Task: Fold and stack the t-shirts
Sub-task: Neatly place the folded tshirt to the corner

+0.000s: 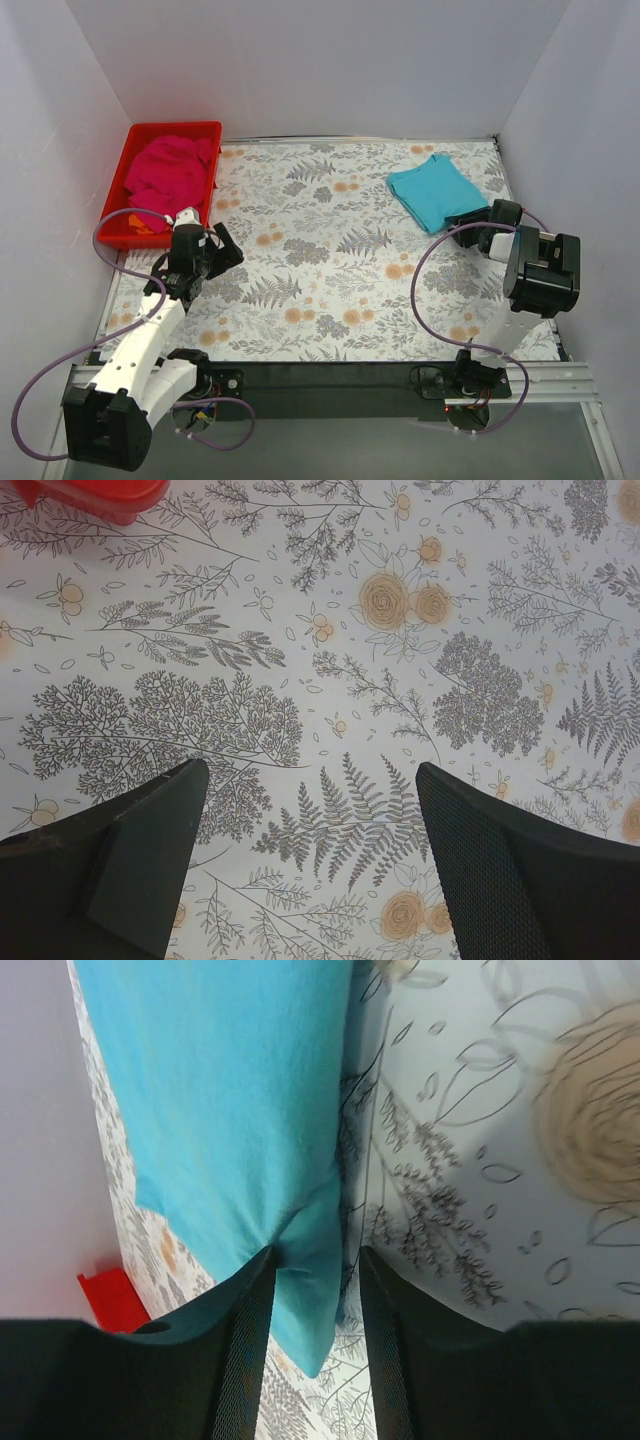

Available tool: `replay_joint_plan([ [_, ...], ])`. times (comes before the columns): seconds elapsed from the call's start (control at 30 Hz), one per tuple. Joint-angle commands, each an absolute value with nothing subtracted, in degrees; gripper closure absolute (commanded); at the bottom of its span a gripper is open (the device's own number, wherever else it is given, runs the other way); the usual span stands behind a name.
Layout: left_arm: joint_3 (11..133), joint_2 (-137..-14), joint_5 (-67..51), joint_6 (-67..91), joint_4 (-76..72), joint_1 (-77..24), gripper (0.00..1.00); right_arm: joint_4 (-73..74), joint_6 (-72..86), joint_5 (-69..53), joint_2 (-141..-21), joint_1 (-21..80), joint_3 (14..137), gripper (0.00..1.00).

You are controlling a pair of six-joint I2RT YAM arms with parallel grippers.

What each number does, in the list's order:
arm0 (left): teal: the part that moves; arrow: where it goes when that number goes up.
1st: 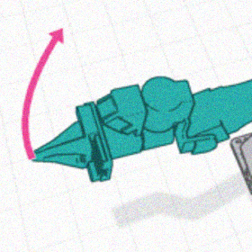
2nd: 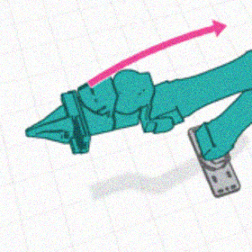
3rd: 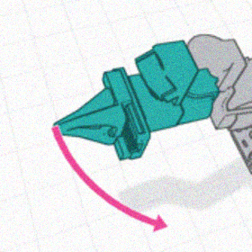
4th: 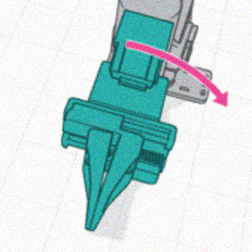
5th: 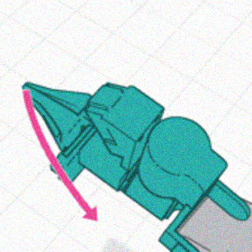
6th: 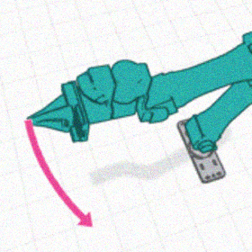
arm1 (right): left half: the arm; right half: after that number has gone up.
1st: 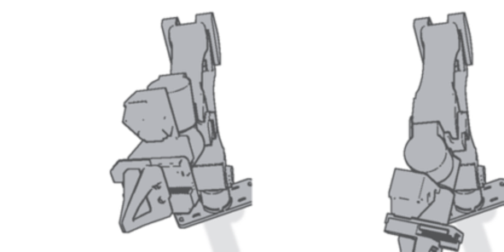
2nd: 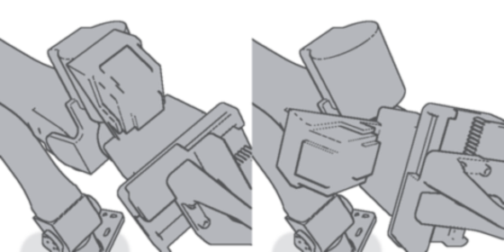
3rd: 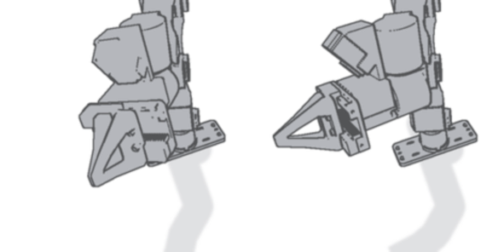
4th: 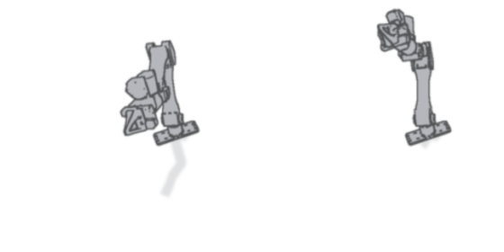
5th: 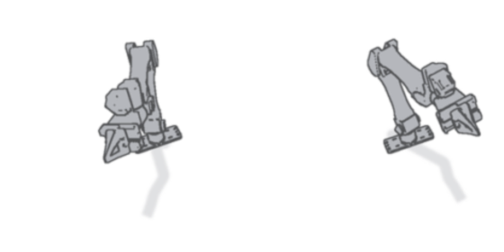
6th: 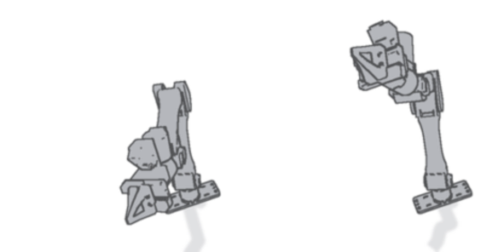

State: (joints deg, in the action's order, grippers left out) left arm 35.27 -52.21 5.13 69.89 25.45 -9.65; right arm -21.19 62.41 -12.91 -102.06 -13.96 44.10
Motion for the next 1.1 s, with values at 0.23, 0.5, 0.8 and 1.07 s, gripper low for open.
replay_joint_plan([
  [0.23, 35.16, -51.06, 6.06, 69.43, 25.22, -9.76, 0.22, -22.85, 60.82, -15.03, -105.29, -4.93, 47.63, 0.63],
  [0.5, 35.24, -51.24, 5.98, 69.52, 25.22, -9.76, 0.22, -23.55, 60.03, -17.75, -109.33, -3.78, 53.79, 0.63],
  [0.8, 35.33, -50.37, 5.98, 69.52, 25.22, -9.76, 0.22, -23.2, 56.25, -17.04, -100.21, -4.83, 46.68, 0.41],
  [1.07, 41.91, -45.62, 5.27, 71.63, 31.19, -9.76, 0.18, -2.44, 39.93, -19.51, -81.67, -9.05, 46.04, 0.27],
])
